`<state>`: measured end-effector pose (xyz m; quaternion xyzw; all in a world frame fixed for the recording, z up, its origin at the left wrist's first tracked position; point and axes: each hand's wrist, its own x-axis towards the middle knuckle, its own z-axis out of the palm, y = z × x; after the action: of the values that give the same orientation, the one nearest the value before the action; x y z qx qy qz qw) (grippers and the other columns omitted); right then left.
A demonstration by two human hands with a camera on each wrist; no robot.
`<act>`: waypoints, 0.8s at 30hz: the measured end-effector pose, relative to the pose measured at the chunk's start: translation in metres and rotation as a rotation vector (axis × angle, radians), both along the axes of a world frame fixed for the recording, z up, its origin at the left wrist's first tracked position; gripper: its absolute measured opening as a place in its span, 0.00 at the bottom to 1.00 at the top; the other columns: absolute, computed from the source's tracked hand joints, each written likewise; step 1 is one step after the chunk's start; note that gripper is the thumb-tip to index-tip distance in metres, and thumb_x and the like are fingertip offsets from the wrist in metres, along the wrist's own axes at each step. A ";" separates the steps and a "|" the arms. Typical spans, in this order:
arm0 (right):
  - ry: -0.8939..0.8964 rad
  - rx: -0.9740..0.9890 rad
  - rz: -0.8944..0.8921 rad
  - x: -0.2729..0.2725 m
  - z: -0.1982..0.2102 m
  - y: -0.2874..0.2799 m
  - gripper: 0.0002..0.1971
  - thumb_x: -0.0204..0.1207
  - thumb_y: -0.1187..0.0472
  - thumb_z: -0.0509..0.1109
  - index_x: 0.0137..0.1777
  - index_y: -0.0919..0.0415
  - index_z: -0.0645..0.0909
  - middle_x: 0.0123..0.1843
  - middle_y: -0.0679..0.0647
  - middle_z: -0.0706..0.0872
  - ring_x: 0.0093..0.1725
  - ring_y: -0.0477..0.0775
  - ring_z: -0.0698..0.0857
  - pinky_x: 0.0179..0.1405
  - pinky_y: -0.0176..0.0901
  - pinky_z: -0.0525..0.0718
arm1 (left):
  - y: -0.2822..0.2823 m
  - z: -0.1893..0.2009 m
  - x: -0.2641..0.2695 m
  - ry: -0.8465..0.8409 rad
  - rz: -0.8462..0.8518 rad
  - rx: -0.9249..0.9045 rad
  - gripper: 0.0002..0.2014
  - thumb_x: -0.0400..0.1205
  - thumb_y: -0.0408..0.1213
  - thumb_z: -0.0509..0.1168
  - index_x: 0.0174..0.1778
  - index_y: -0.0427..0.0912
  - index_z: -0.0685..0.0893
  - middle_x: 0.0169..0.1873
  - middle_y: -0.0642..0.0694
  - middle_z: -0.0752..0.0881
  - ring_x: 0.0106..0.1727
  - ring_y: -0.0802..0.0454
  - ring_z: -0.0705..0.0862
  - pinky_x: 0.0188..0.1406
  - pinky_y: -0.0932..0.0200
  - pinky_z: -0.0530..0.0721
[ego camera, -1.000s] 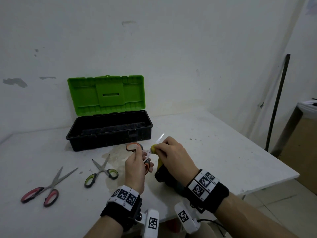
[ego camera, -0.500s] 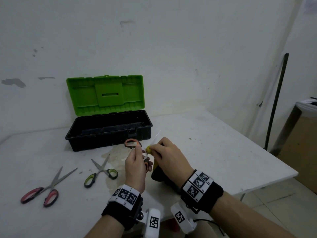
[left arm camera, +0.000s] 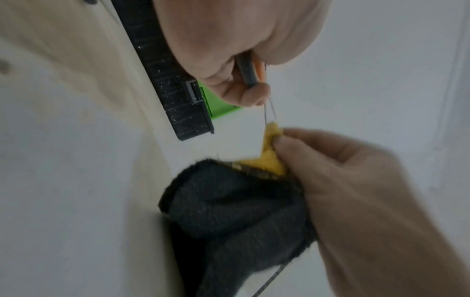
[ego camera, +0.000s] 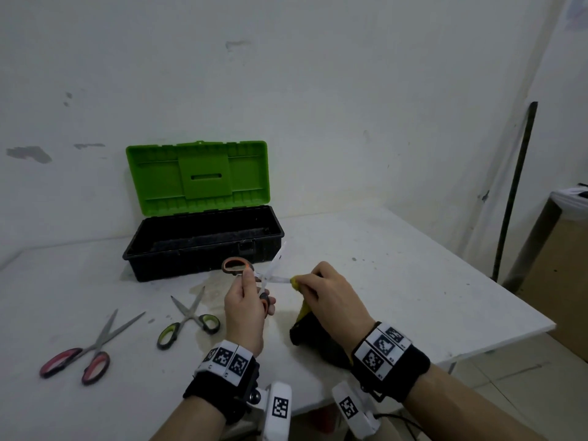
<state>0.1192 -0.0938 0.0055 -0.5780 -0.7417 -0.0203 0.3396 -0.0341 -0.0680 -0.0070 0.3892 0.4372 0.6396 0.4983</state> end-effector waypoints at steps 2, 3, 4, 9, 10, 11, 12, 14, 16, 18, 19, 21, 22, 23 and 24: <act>0.020 -0.037 -0.056 0.021 -0.001 0.005 0.09 0.84 0.58 0.66 0.53 0.57 0.88 0.46 0.52 0.76 0.39 0.56 0.80 0.41 0.51 0.82 | 0.005 0.003 -0.007 -0.019 0.029 -0.014 0.17 0.91 0.48 0.56 0.45 0.38 0.77 0.32 0.39 0.75 0.24 0.52 0.78 0.19 0.60 0.76; 0.036 -0.052 -0.081 0.032 0.001 0.008 0.09 0.84 0.58 0.67 0.53 0.57 0.89 0.46 0.53 0.77 0.41 0.55 0.80 0.43 0.48 0.82 | 0.007 0.005 -0.010 -0.029 0.041 -0.017 0.17 0.91 0.48 0.56 0.45 0.38 0.77 0.32 0.40 0.75 0.24 0.52 0.78 0.19 0.61 0.76; 0.056 -0.060 -0.102 0.041 0.004 0.012 0.09 0.83 0.58 0.67 0.53 0.57 0.89 0.46 0.52 0.77 0.42 0.55 0.80 0.44 0.46 0.81 | 0.010 0.008 -0.013 -0.035 0.050 -0.017 0.17 0.91 0.48 0.56 0.45 0.39 0.77 0.32 0.41 0.75 0.24 0.53 0.78 0.19 0.61 0.75; 0.161 -0.029 -0.171 0.067 0.021 0.054 0.09 0.83 0.57 0.68 0.54 0.57 0.89 0.46 0.52 0.79 0.44 0.53 0.81 0.43 0.40 0.79 | 0.019 0.015 -0.008 -0.029 0.053 -0.025 0.17 0.91 0.49 0.56 0.43 0.40 0.77 0.30 0.43 0.75 0.24 0.52 0.78 0.22 0.57 0.75; 0.167 -0.057 -0.191 0.070 0.019 0.065 0.09 0.83 0.56 0.68 0.55 0.57 0.88 0.47 0.53 0.80 0.46 0.54 0.82 0.45 0.40 0.78 | 0.019 0.015 -0.006 -0.029 0.049 -0.031 0.17 0.91 0.49 0.57 0.43 0.40 0.77 0.29 0.44 0.76 0.24 0.51 0.78 0.22 0.57 0.75; 0.162 -0.112 -0.206 0.073 0.015 0.073 0.10 0.83 0.55 0.67 0.57 0.56 0.87 0.49 0.53 0.80 0.49 0.57 0.82 0.46 0.41 0.77 | 0.019 0.015 -0.004 -0.031 0.044 -0.038 0.17 0.91 0.49 0.57 0.43 0.40 0.78 0.28 0.44 0.76 0.25 0.51 0.78 0.23 0.56 0.75; 0.151 -0.197 -0.215 0.076 0.009 0.080 0.11 0.83 0.54 0.66 0.59 0.56 0.86 0.51 0.54 0.80 0.53 0.59 0.83 0.48 0.42 0.77 | 0.019 0.015 -0.002 -0.034 0.037 -0.045 0.18 0.91 0.49 0.57 0.43 0.40 0.78 0.28 0.44 0.77 0.25 0.51 0.78 0.23 0.56 0.76; 0.087 -0.387 -0.211 0.079 -0.003 0.084 0.15 0.84 0.51 0.65 0.66 0.55 0.82 0.59 0.56 0.81 0.61 0.60 0.82 0.56 0.45 0.78 | 0.018 0.015 0.000 -0.043 0.024 -0.063 0.18 0.90 0.50 0.57 0.43 0.39 0.78 0.28 0.44 0.77 0.26 0.50 0.78 0.23 0.56 0.76; -0.044 -0.484 -0.241 0.079 -0.009 0.078 0.20 0.83 0.47 0.63 0.72 0.51 0.76 0.67 0.55 0.79 0.67 0.60 0.78 0.64 0.51 0.77 | 0.017 0.014 -0.001 -0.050 0.012 -0.078 0.18 0.90 0.50 0.57 0.42 0.39 0.77 0.27 0.45 0.77 0.26 0.50 0.78 0.23 0.56 0.76; -0.149 -0.435 -0.312 0.072 -0.006 0.061 0.20 0.82 0.44 0.62 0.72 0.48 0.75 0.68 0.53 0.77 0.68 0.60 0.76 0.65 0.55 0.74 | 0.017 0.014 -0.001 -0.066 0.004 -0.087 0.19 0.90 0.50 0.58 0.42 0.38 0.77 0.28 0.45 0.77 0.26 0.49 0.79 0.24 0.55 0.76; -0.170 -0.402 -0.316 0.066 -0.003 0.051 0.19 0.82 0.43 0.62 0.70 0.47 0.76 0.66 0.52 0.78 0.66 0.60 0.77 0.64 0.55 0.73 | 0.017 0.015 0.000 -0.075 0.004 -0.092 0.19 0.90 0.50 0.58 0.41 0.38 0.77 0.27 0.44 0.78 0.26 0.49 0.79 0.24 0.54 0.77; -0.106 -0.390 -0.219 0.049 0.003 0.026 0.18 0.80 0.41 0.63 0.63 0.47 0.81 0.59 0.48 0.82 0.61 0.56 0.81 0.57 0.48 0.77 | 0.017 0.017 0.002 -0.098 0.005 -0.105 0.19 0.89 0.49 0.59 0.41 0.37 0.78 0.27 0.43 0.79 0.26 0.48 0.79 0.24 0.54 0.77; -0.014 -0.408 -0.134 0.039 0.006 0.013 0.17 0.79 0.40 0.64 0.59 0.47 0.83 0.54 0.45 0.85 0.56 0.50 0.84 0.50 0.41 0.78 | 0.018 0.017 0.006 -0.113 0.001 -0.112 0.19 0.89 0.49 0.60 0.41 0.37 0.79 0.26 0.43 0.79 0.26 0.48 0.80 0.25 0.53 0.78; 0.089 -0.437 -0.053 0.029 0.010 0.002 0.17 0.78 0.39 0.66 0.57 0.48 0.85 0.51 0.42 0.87 0.50 0.41 0.85 0.44 0.33 0.77 | 0.017 0.018 0.009 -0.130 -0.004 -0.121 0.19 0.89 0.48 0.60 0.41 0.37 0.79 0.26 0.43 0.80 0.26 0.47 0.79 0.26 0.53 0.78; 0.174 -0.467 0.011 0.019 0.013 -0.006 0.17 0.78 0.38 0.66 0.56 0.48 0.86 0.48 0.41 0.88 0.45 0.35 0.85 0.39 0.26 0.75 | 0.016 0.018 0.014 -0.145 -0.011 -0.128 0.19 0.89 0.48 0.60 0.41 0.36 0.80 0.26 0.42 0.80 0.26 0.47 0.79 0.27 0.52 0.79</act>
<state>0.1386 -0.0996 0.0188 -0.6363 -0.6975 0.2034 0.2593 -0.0201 -0.0518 0.0115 0.3114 0.4381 0.6341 0.5559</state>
